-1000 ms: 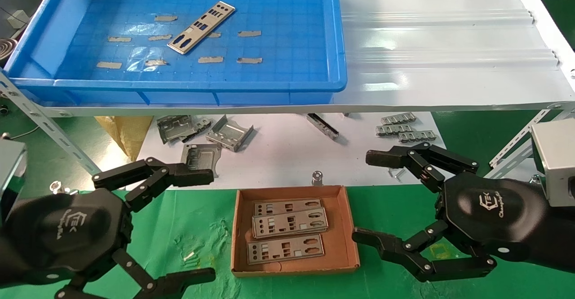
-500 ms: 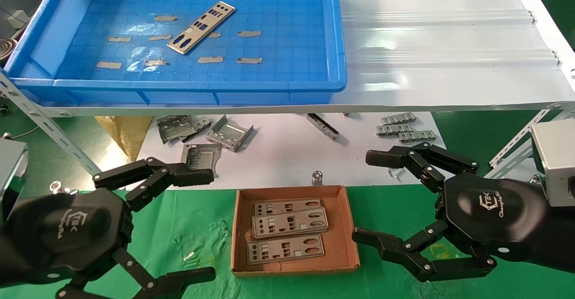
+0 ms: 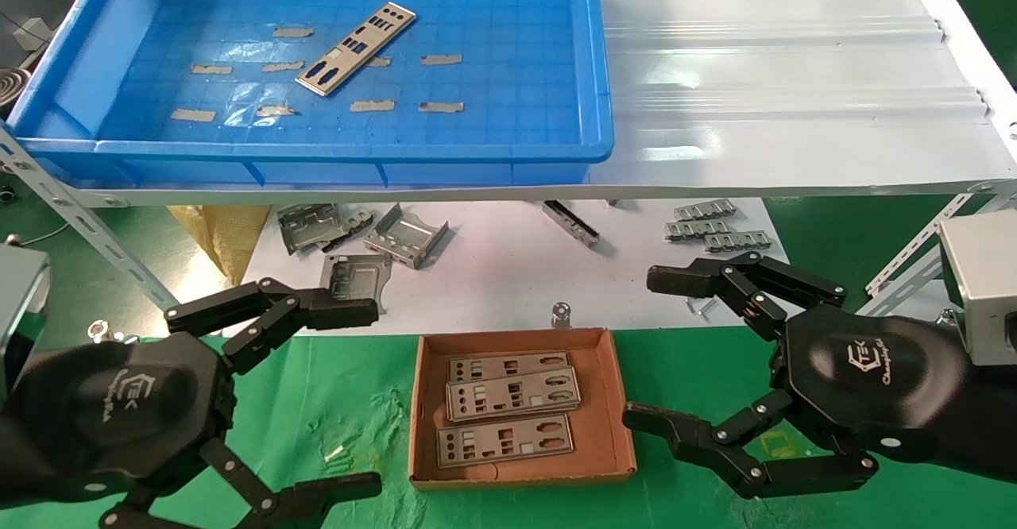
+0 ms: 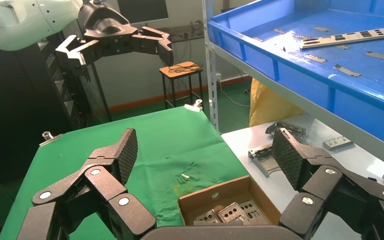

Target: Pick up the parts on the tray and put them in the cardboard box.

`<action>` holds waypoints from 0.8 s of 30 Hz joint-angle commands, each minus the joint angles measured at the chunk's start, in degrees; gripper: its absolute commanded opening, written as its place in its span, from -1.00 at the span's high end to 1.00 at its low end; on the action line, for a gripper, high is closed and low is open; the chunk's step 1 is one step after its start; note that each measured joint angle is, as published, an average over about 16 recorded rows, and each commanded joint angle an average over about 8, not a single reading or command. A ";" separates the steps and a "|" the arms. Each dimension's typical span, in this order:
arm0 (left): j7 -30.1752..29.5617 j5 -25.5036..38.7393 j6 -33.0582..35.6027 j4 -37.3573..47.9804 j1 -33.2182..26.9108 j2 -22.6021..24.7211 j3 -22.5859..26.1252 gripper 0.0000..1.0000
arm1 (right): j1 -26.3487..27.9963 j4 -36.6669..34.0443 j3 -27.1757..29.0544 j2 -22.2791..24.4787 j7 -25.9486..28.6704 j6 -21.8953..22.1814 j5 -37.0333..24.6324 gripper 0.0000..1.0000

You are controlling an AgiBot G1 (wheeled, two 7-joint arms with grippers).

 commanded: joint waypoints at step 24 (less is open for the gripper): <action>0.00 0.00 0.00 0.04 -0.01 0.01 0.01 -1.00 | 0.00 0.00 0.00 0.00 0.00 0.00 0.00 -1.00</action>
